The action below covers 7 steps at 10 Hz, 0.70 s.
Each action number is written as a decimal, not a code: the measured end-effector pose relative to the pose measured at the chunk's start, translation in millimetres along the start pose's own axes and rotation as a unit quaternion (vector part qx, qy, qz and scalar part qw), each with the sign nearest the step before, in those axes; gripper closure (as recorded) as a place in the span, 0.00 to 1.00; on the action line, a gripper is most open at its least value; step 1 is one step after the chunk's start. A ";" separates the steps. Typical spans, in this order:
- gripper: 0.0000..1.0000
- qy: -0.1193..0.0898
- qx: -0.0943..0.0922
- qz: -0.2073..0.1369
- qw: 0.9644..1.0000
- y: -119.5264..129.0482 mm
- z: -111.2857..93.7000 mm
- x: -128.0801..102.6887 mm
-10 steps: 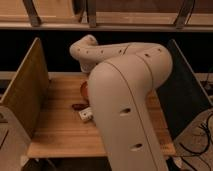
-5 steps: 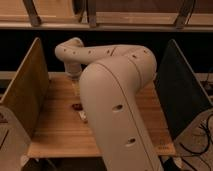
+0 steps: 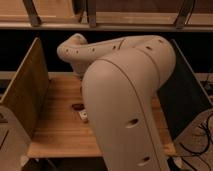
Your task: Move the arm in a circular motion
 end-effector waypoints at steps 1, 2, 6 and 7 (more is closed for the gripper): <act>0.20 0.025 0.006 0.027 0.999 -0.3 -0.4 25.8; 0.20 0.044 0.010 0.046 0.998 -4.0 1.9 46.4; 0.20 0.066 0.039 0.053 0.996 -57.3 18.5 67.9; 0.20 0.061 0.045 0.032 0.997 -68.7 21.7 47.0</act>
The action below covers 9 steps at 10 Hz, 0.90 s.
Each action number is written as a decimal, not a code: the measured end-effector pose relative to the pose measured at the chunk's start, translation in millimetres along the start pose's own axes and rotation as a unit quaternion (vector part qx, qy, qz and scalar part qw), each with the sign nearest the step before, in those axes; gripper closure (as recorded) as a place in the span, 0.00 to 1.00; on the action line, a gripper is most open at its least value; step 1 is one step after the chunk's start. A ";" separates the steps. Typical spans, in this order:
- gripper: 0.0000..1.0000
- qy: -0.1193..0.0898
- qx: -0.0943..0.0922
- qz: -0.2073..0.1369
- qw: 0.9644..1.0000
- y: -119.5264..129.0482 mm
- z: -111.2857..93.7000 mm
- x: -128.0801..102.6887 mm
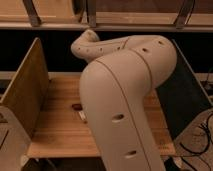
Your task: Move the arm in a circular motion
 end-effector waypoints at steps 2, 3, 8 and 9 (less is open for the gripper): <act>0.20 -0.013 0.001 -0.051 0.999 5.3 -2.7 -47.6; 0.20 -0.018 -0.002 -0.077 0.997 16.1 -6.9 -68.8; 0.20 -0.065 -0.006 -0.115 0.991 92.2 -58.6 -110.4; 0.20 -0.072 -0.005 -0.104 0.992 104.1 -66.4 -104.8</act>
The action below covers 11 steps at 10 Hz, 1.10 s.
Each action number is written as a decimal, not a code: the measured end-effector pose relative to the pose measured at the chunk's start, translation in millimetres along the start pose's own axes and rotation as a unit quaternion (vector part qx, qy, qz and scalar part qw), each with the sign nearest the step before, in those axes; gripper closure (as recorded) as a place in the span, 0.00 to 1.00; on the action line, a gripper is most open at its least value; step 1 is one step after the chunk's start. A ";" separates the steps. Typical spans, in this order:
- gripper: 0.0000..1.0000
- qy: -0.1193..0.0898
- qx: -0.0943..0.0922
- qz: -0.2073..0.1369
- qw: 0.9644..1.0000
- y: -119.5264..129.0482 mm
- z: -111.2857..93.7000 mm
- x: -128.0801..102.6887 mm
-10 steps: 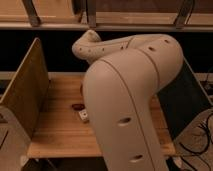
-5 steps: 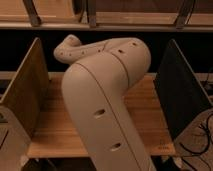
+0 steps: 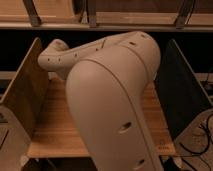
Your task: Move the arm in a circular motion
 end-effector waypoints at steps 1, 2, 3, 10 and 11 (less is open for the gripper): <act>0.20 -0.003 0.005 0.019 1.000 12.2 -7.3 10.0; 0.20 -0.002 0.010 0.046 0.999 21.4 -13.5 26.5; 0.20 0.004 0.021 0.090 0.996 31.8 -21.0 57.6; 0.20 -0.012 0.089 0.270 0.959 -15.0 -20.4 208.3; 0.20 -0.024 0.088 0.260 0.961 -28.7 -13.7 201.7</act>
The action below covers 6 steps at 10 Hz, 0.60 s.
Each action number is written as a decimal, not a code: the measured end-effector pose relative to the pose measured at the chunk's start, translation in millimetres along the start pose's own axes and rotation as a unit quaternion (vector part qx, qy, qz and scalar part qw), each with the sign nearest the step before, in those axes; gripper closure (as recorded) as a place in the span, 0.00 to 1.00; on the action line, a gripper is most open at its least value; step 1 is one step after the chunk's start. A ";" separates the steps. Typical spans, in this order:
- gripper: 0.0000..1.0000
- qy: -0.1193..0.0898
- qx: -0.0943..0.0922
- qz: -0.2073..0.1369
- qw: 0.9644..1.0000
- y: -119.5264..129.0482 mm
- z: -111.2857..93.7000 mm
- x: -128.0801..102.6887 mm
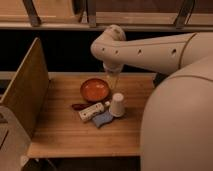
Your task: Move the arm in a circular motion
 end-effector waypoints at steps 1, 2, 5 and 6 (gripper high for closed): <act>0.20 -0.017 -0.012 -0.029 0.999 -1.7 13.8 -28.0; 0.20 -0.031 -0.027 -0.064 0.997 5.9 24.3 -58.3; 0.20 -0.069 -0.080 -0.175 0.979 57.5 24.0 -136.0; 0.20 -0.076 -0.097 -0.210 0.970 80.8 13.6 -150.7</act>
